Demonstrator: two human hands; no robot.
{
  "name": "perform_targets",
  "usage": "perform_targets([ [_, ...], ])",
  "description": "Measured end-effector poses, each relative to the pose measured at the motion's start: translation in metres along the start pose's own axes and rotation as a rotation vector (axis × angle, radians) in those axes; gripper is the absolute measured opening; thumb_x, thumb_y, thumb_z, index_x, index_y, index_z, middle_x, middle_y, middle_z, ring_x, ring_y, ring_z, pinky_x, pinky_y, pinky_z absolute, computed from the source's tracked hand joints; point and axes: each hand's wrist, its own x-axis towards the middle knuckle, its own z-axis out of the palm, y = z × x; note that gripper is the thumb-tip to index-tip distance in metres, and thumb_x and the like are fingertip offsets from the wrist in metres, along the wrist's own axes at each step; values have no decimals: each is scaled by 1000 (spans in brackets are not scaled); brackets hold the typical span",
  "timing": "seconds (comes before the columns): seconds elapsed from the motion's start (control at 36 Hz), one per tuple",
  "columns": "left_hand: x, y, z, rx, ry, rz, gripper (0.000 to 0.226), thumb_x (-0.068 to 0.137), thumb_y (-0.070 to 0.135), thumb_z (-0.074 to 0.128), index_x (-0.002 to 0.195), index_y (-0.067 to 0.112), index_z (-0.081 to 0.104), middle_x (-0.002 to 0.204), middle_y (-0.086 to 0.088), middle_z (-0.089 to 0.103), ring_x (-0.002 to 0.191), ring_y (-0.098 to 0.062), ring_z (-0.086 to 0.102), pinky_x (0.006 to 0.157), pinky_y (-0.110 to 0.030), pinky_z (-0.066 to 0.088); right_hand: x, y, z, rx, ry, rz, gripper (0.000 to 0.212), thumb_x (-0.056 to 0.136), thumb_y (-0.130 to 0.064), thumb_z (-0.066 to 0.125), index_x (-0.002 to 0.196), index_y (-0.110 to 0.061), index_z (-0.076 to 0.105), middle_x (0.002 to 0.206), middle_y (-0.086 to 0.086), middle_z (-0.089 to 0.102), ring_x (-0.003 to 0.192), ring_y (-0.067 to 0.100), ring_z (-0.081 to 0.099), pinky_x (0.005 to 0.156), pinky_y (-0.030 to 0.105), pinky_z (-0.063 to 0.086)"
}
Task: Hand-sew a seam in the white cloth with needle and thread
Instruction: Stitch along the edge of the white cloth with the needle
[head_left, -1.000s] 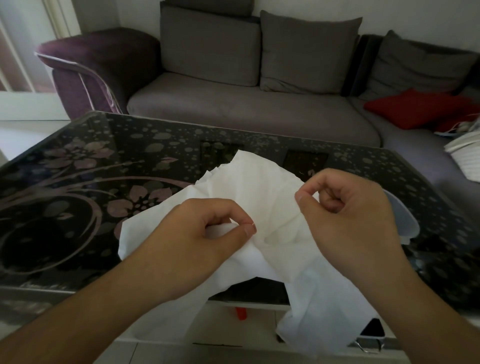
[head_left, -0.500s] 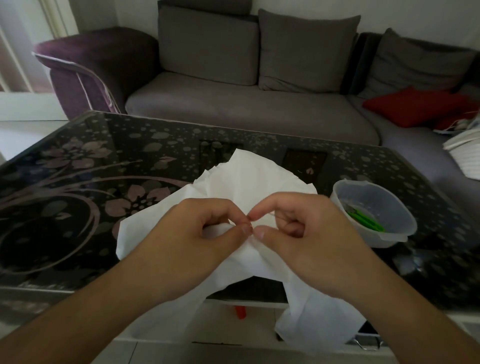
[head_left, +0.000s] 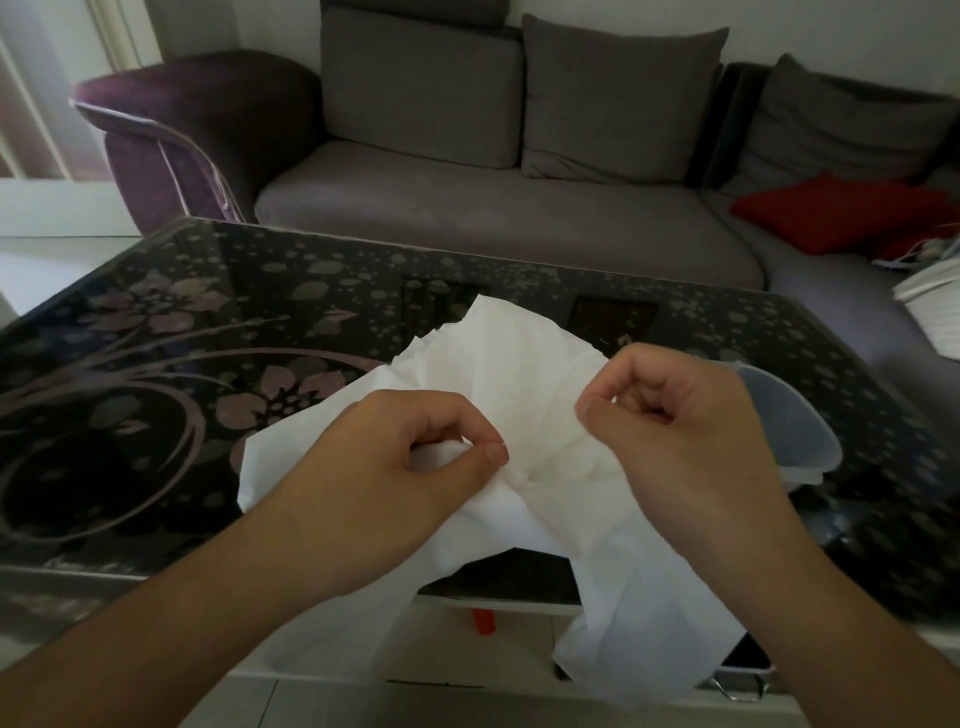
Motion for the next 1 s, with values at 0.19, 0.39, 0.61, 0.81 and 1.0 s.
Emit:
perform_targets([
  [0.19, -1, -1, 0, -7, 7, -10, 13, 96, 36, 67, 89, 37, 78, 96, 30, 74, 97, 7, 66, 79, -5, 45, 4, 1, 2, 11, 1, 97, 17, 93, -15, 70, 89, -31, 66, 57, -5, 58, 52, 2, 54, 44, 12, 39],
  [0.39, -1, 0, 0, -3, 10, 23, 14, 96, 33, 68, 89, 37, 78, 84, 25, 73, 81, 7, 64, 69, -3, 42, -4, -5, 8, 2, -336, -156, 12, 92, -24, 75, 94, -36, 71, 54, -5, 45, 50, 8, 44, 55, 14, 44],
  [0.61, 0, 1, 0, 12, -12, 21, 15, 97, 32, 67, 90, 38, 78, 89, 27, 74, 89, 6, 66, 72, -3, 43, -5, 2, 11, -22, -262, -215, 21, 90, -22, 76, 73, -30, 67, 54, -1, 46, 52, 14, 46, 55, 20, 46],
  [0.81, 0, 0, -1, -4, -4, 13, 14, 96, 32, 68, 88, 37, 78, 94, 31, 73, 95, 9, 66, 80, -4, 46, -2, 2, 4, -44, -99, -162, 25, 91, -14, 73, 71, -26, 63, 52, -6, 49, 52, 7, 50, 55, 6, 41],
  [1.0, 0, 0, -2, 2, 4, 10, 14, 96, 32, 68, 88, 36, 78, 94, 30, 74, 96, 10, 66, 81, -2, 45, 3, 1, 0, -75, 41, -16, 25, 92, -13, 71, 70, -23, 61, 55, -4, 57, 52, 6, 54, 50, 9, 44],
])
